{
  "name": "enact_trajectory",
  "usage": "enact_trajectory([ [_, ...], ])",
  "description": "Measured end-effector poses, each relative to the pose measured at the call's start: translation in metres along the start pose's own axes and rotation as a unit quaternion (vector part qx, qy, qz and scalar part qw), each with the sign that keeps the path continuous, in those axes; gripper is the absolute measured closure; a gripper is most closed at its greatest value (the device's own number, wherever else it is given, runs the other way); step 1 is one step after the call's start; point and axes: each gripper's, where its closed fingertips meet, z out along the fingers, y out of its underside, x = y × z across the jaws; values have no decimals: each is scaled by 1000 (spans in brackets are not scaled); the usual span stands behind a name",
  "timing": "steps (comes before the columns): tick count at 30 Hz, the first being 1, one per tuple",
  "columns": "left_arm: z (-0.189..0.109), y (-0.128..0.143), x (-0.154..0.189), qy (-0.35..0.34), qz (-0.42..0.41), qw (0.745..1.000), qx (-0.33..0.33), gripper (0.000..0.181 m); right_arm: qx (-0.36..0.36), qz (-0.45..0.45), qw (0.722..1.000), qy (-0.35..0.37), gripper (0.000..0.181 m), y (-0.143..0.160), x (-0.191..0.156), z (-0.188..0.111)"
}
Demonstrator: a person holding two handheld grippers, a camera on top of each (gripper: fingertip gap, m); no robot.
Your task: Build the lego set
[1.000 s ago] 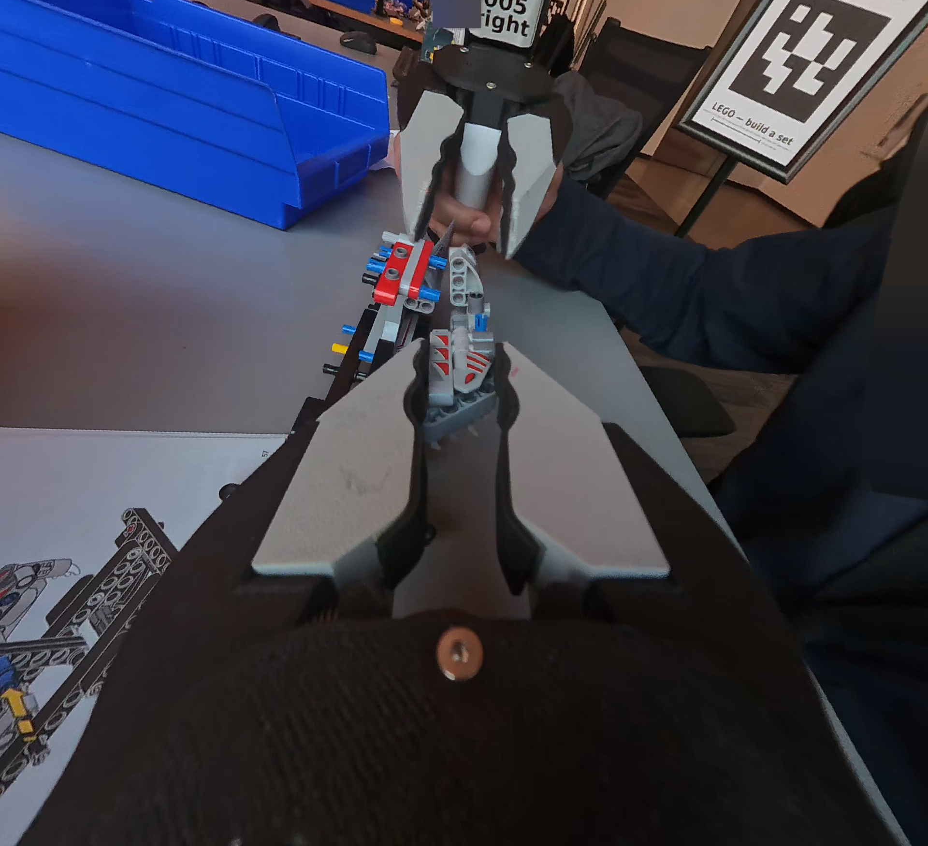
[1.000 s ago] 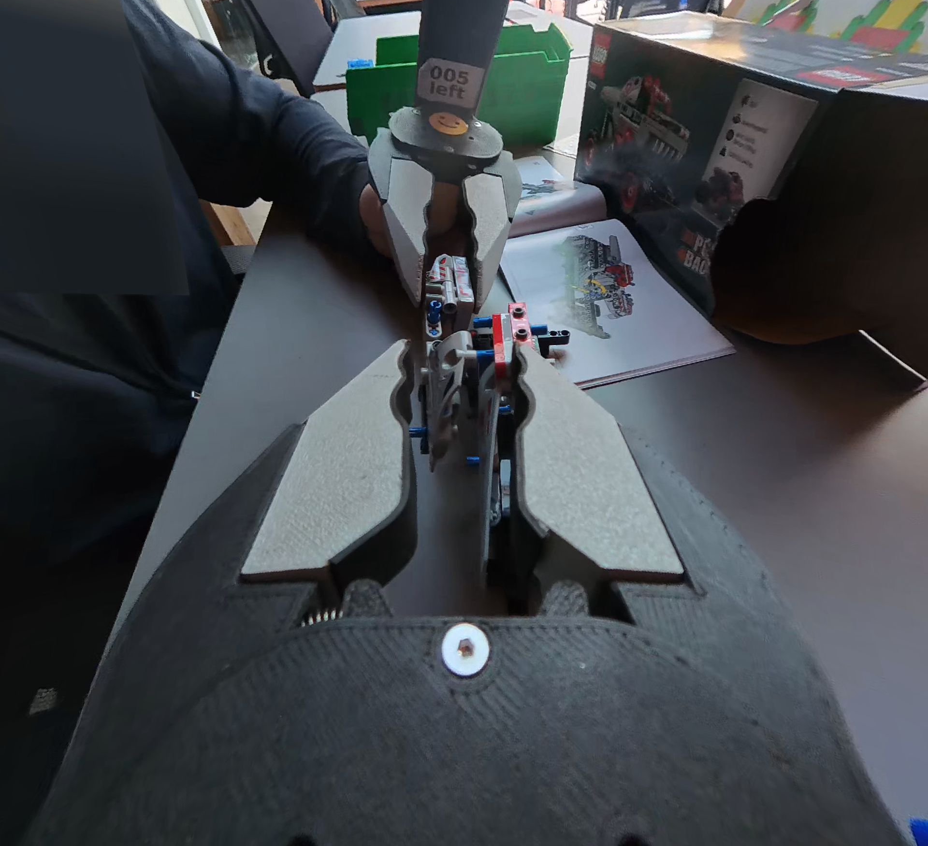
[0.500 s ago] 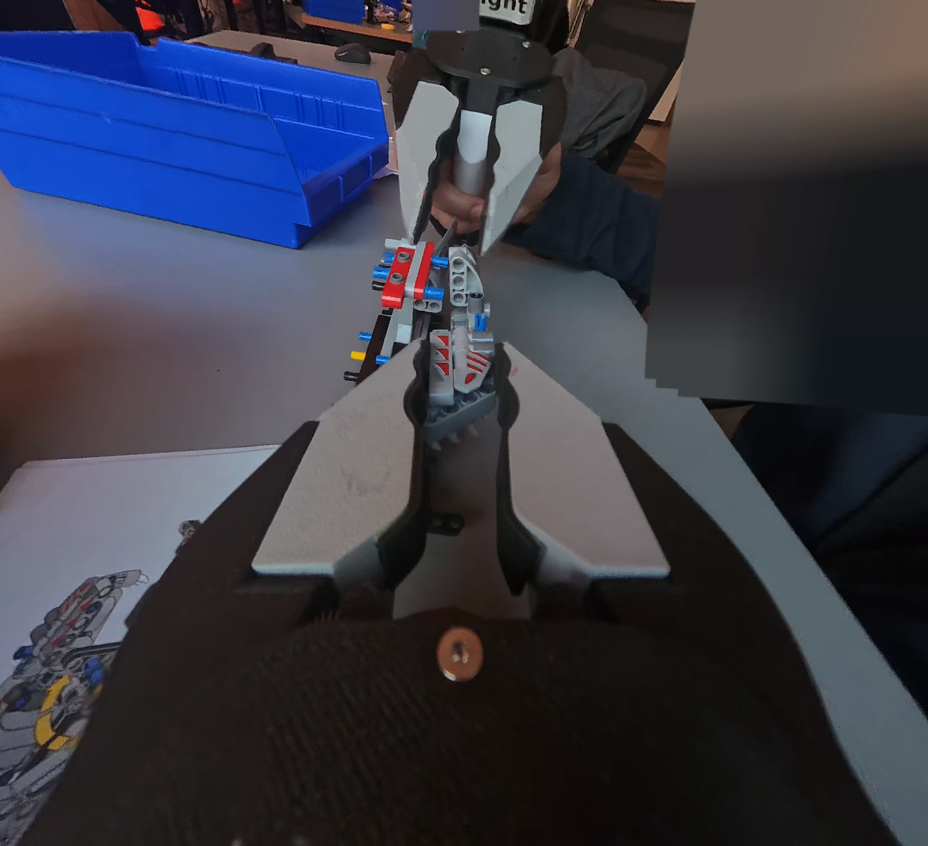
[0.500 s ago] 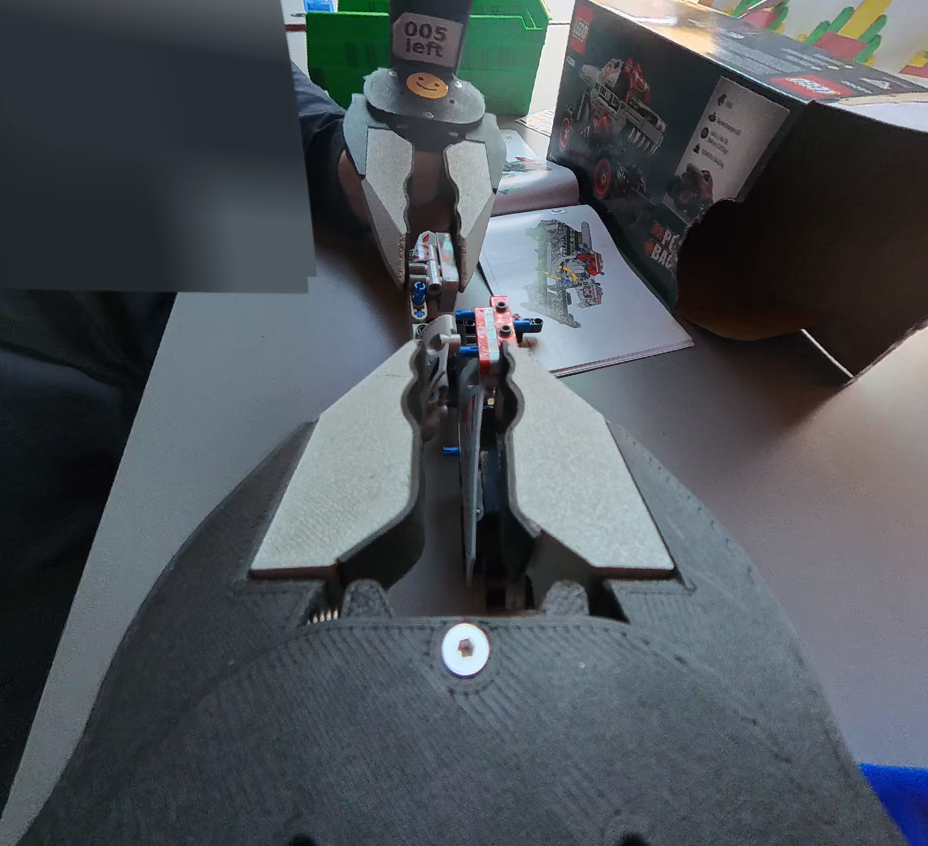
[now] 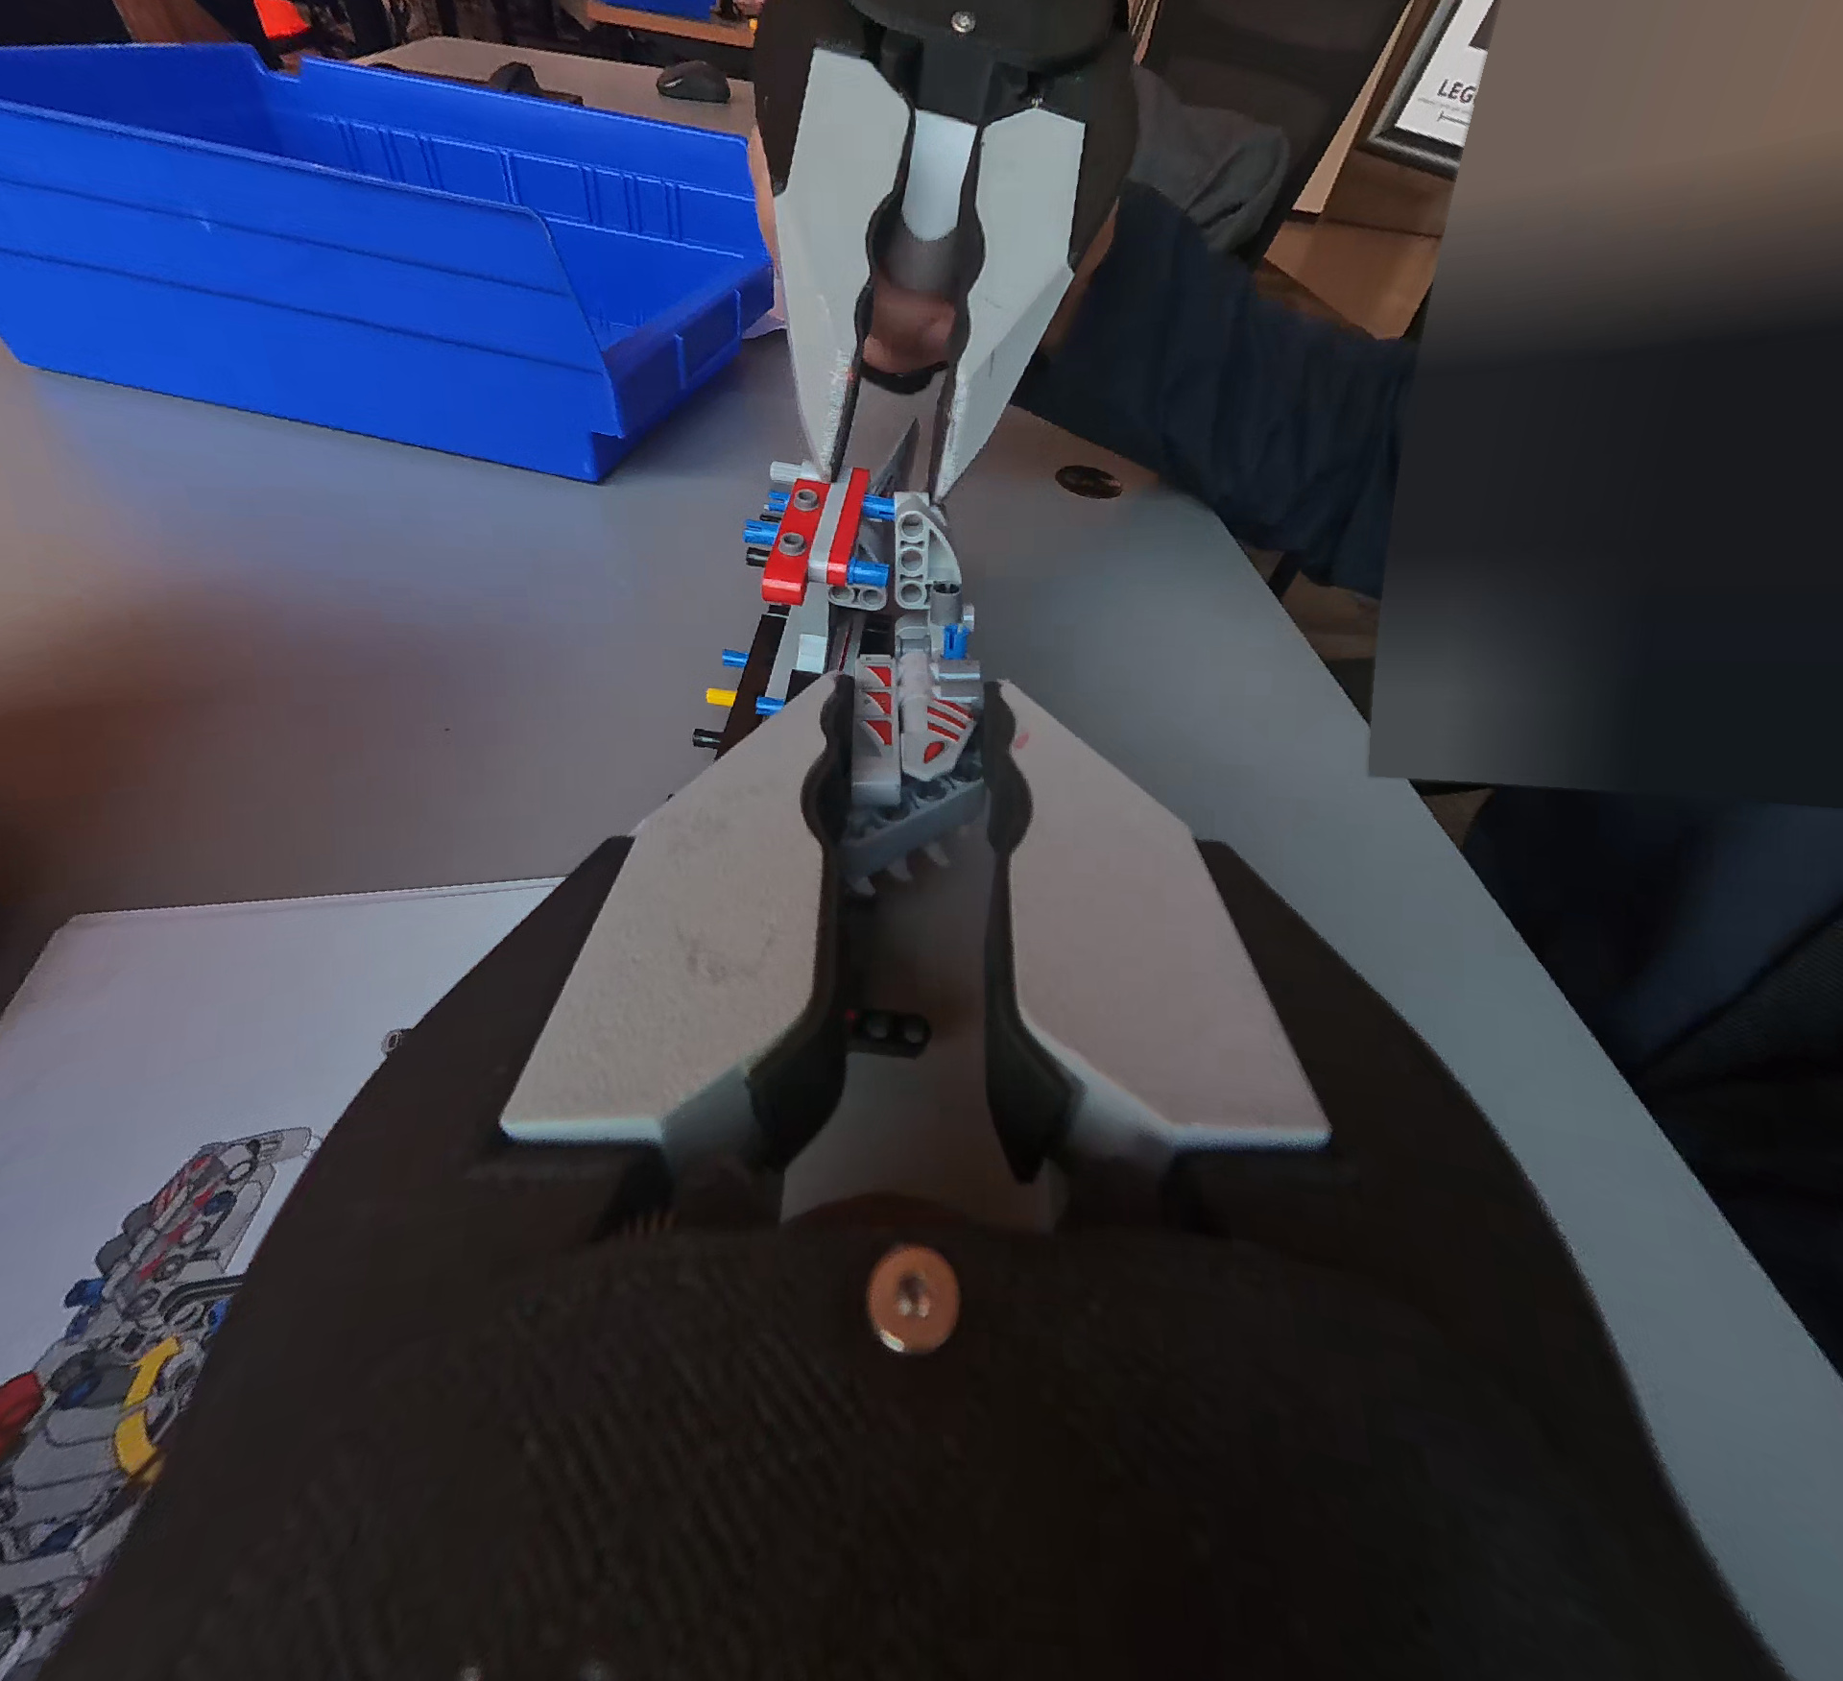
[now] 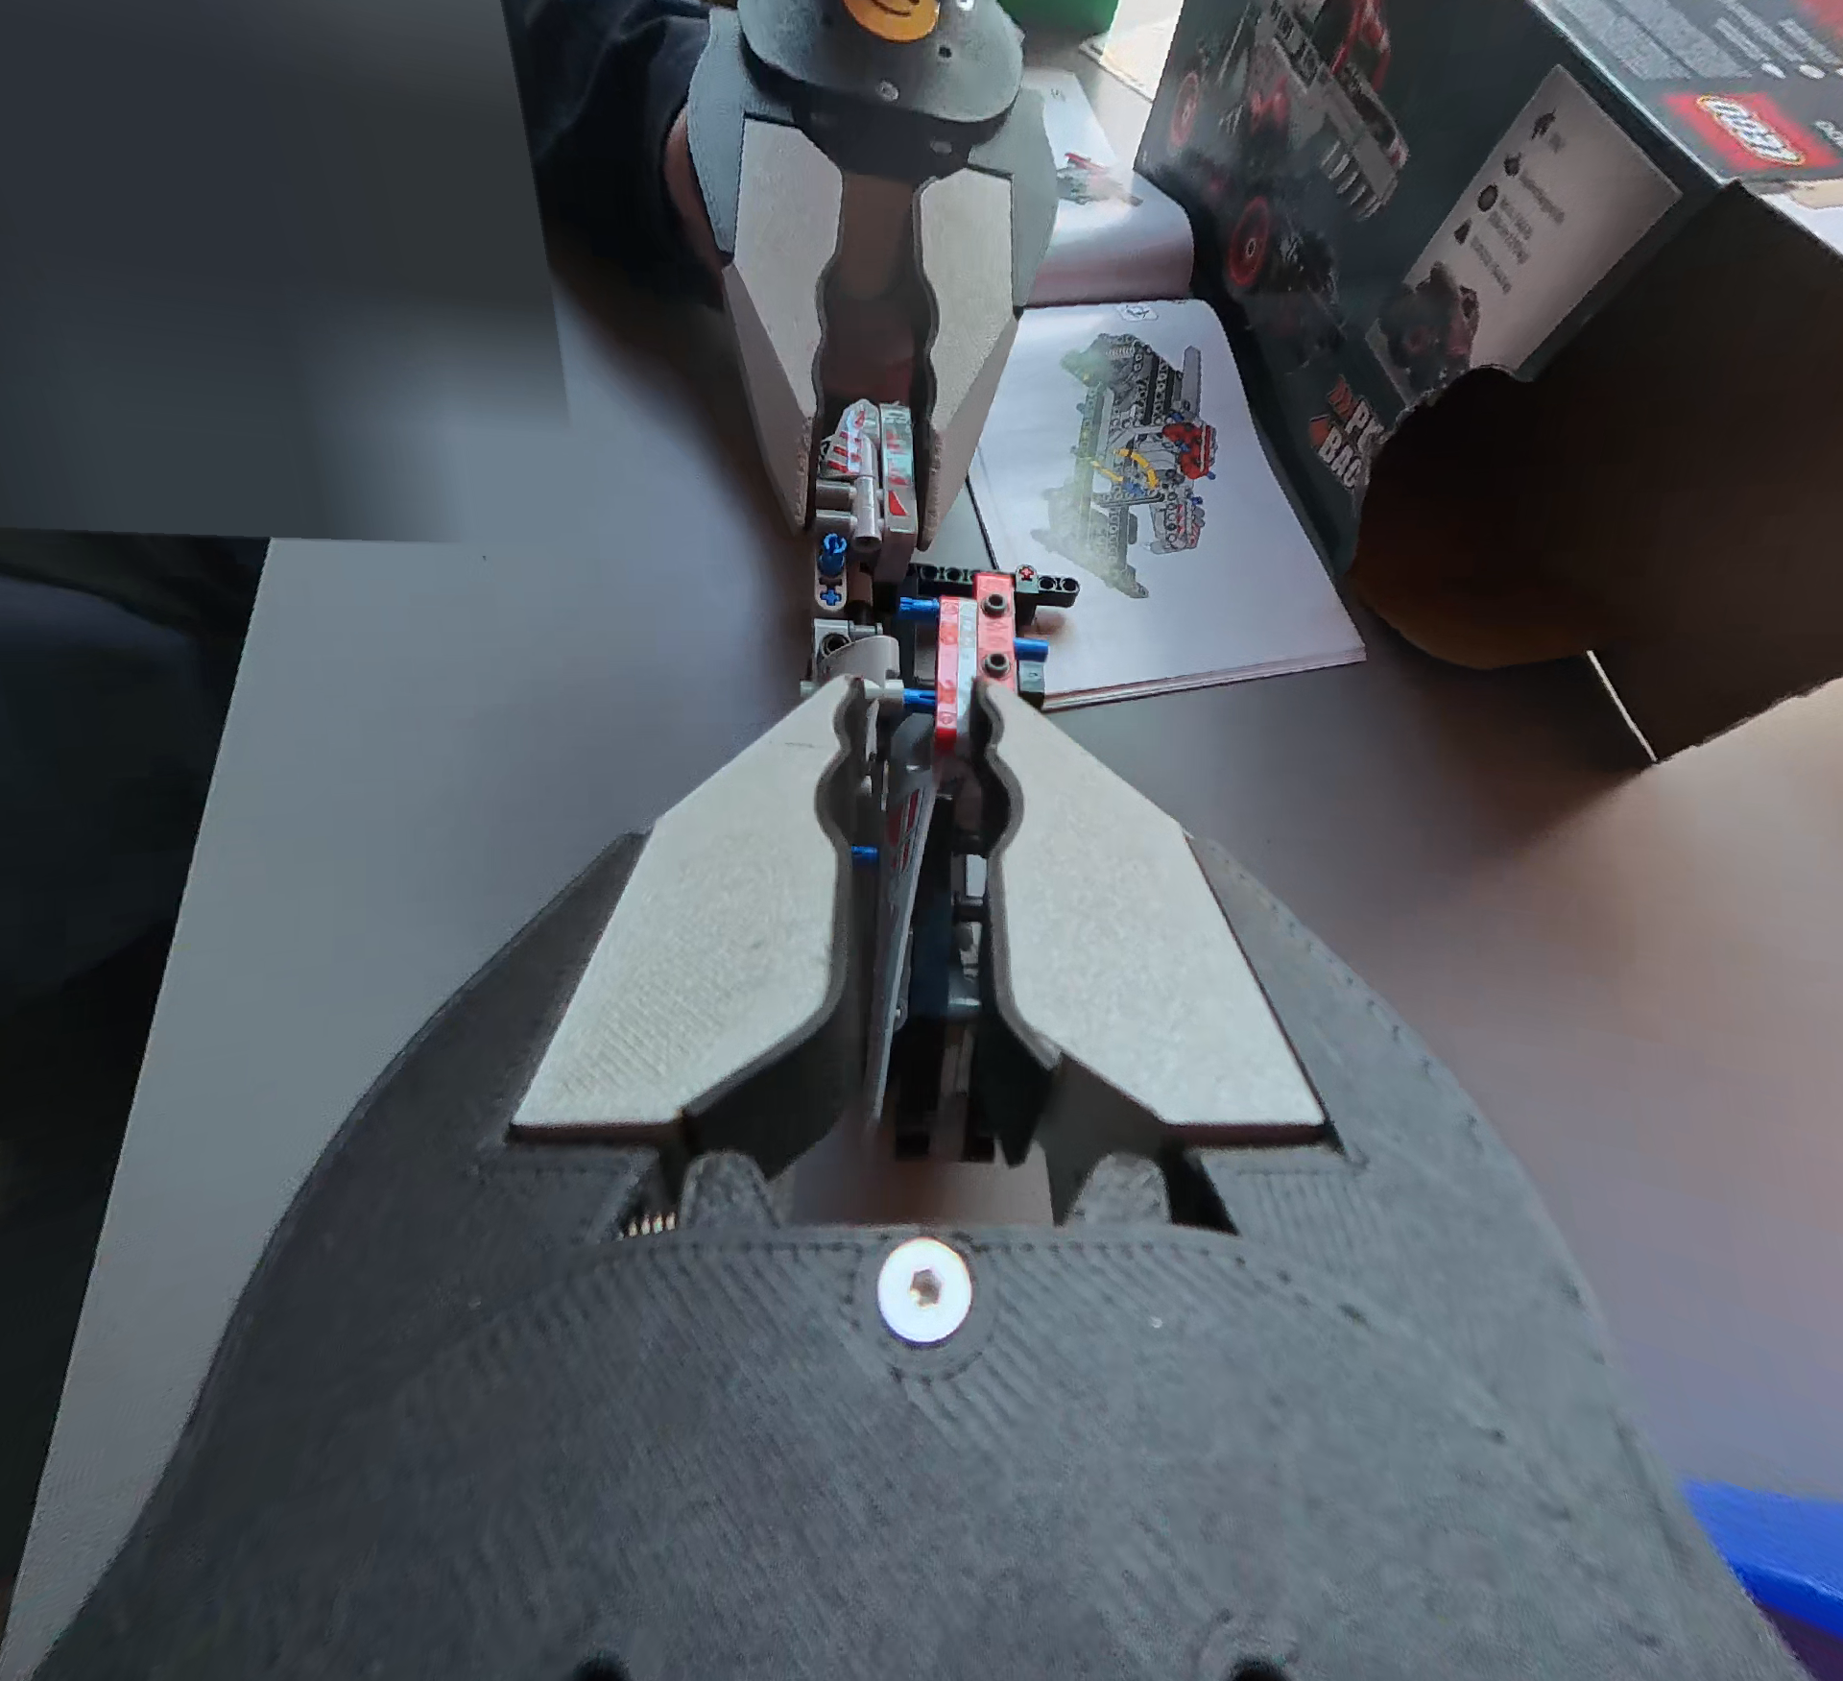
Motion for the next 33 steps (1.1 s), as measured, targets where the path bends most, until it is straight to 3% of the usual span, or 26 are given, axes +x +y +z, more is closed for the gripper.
enact_trajectory([
  [10, -1, -1, -8, 13, 11, 1000, -1, 158, -71, -23, 997, -19, 156, 1, 6, 2],
  [24, -3, 0, -10, 22, 4, 1000, -4, 158, -38, 42, 996, -65, 152, 4, 8, 10],
  [33, -3, 3, -14, 12, 22, 1000, -14, 158, -25, 28, 998, -58, 152, 4, 9, 12],
])
